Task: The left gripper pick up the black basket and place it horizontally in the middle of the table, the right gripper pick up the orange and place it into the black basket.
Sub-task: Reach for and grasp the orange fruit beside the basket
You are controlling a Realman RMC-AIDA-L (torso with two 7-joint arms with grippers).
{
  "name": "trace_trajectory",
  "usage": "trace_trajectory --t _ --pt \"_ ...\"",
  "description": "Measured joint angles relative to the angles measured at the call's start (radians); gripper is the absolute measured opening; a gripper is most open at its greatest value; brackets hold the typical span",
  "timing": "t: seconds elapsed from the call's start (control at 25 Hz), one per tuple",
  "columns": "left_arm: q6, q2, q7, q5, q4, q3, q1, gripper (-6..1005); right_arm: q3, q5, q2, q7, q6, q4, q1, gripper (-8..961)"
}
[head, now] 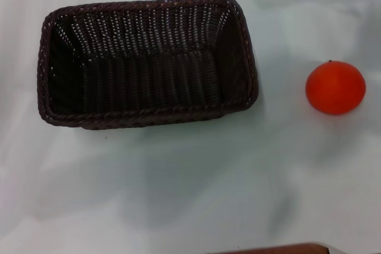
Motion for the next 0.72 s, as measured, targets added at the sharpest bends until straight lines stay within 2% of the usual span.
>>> trace_trajectory --t 0.2,0.56,0.72 --pt "-0.007 -0.001 0.000 0.000 -0.004 -0.002 0.000 490 -0.062 -0.204 0.010 -0.002 -0.046 0.001 0.047 850" --pt "-0.033 -0.002 0.001 0.000 -0.009 0.000 -0.023 490 -0.175 -0.335 0.015 0.003 -0.063 0.042 0.051 849" --pt "-0.038 -0.002 0.001 0.000 -0.016 -0.003 -0.033 490 -0.209 -0.379 0.018 0.004 -0.061 0.087 0.056 794"
